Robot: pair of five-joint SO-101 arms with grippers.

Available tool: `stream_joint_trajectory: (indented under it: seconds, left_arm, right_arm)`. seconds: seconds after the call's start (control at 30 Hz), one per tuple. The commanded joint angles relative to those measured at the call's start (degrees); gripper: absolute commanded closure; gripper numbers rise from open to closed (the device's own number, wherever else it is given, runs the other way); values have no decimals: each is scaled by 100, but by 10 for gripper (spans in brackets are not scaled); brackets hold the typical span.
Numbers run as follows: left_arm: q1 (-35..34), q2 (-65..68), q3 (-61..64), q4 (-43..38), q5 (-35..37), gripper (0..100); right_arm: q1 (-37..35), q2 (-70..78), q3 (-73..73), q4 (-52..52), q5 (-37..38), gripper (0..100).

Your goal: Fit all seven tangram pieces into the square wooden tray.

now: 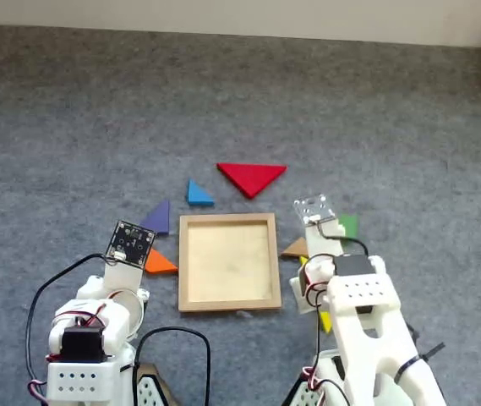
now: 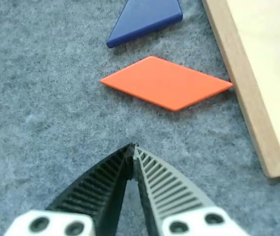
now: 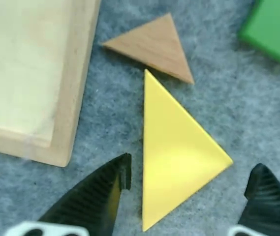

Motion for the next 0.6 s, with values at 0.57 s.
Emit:
stream_joint_trajectory:
  seconds: [0.57]
  left_arm:
    - [101,-110,110,26,44,993]
  right_arm:
    - [-66,-22,497,-919,-651,646]
